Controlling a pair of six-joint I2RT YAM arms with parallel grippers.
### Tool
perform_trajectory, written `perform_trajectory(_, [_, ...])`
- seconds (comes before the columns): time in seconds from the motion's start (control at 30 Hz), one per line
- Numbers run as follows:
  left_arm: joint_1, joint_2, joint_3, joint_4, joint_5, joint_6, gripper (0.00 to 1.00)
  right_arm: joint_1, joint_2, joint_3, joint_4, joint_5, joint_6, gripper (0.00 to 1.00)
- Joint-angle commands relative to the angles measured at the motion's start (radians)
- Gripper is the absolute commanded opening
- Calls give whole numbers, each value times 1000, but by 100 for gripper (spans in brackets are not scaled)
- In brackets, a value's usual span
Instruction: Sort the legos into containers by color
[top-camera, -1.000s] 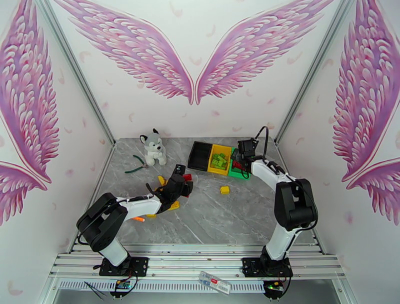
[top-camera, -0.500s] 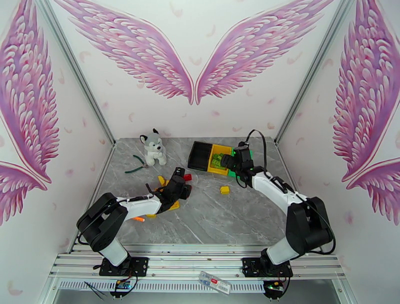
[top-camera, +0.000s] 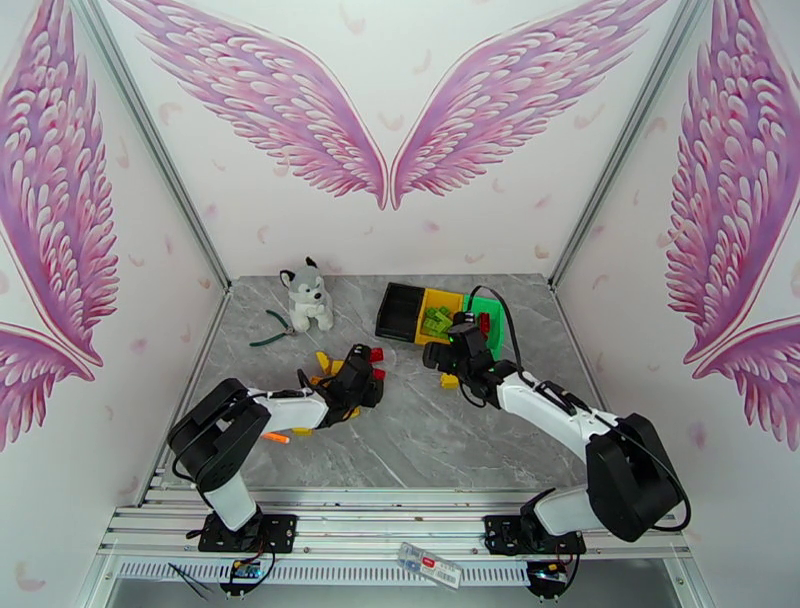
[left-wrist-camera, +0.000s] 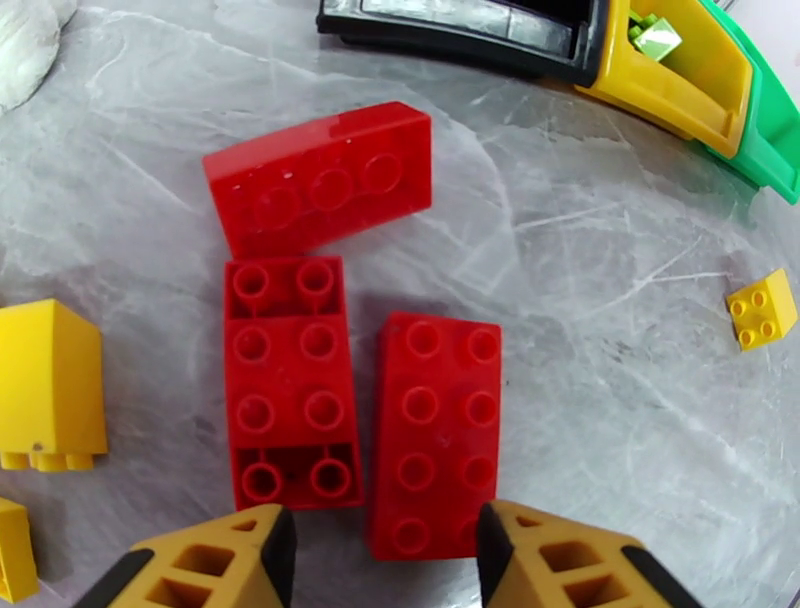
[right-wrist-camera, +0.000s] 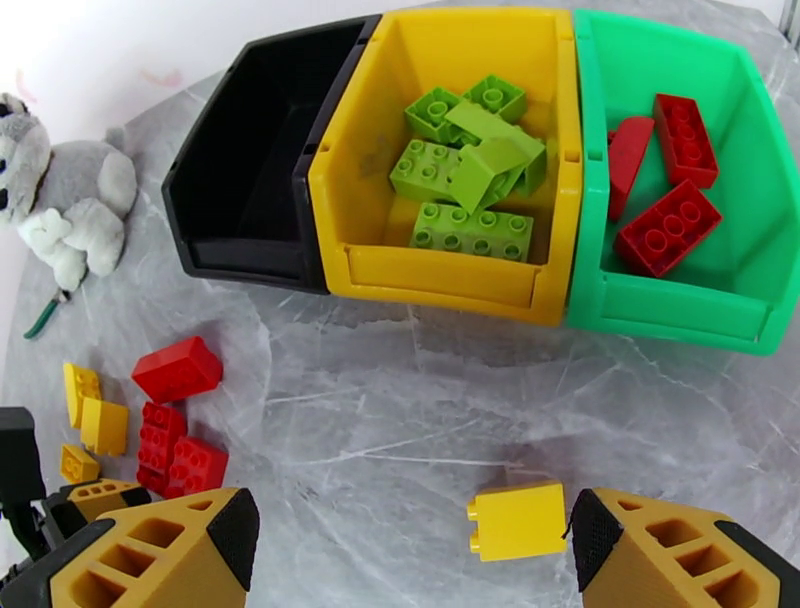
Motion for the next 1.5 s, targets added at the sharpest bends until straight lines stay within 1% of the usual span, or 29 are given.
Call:
perform_trajectory(0.0, [-9,75,20,-78,7,3,54,7,-38,-27,9,9,13,88])
perform_trajectory(0.17, [-19,86,39,-89,-15,3,53,6,-47,-42,7,20,10,89])
perform_trajectory(0.23, [-25,57,28,-84,-28,3,57,7,-47,-44,7,22,11,89])
perform_trajectory(0.5, [-61,-90,11,-125,-54,25,65,8,-44,-47,13,17,14,89])
perform_trajectory(0.63, [-74,-97,24,-152,-57,30,66,7,-45,-53,17,16,15,89])
perform_trajectory(0.77, [-81,-61,45,-172,-64,42,66,7,-51,-60,18,15,13,89])
perform_trajectory(1.03, [-85,49,115,-183,-59,56,62,6,-87,-95,13,17,15,93])
perform_trajectory(1.23, [-87,117,175,-198,-92,68,59,6,-126,-136,9,18,29,94])
perform_trajectory(1.33, [-87,140,203,-209,-99,76,55,6,-137,-148,8,18,33,94])
perform_trajectory(1.47, [-87,152,223,-218,-98,82,44,5,-148,-156,5,26,36,94])
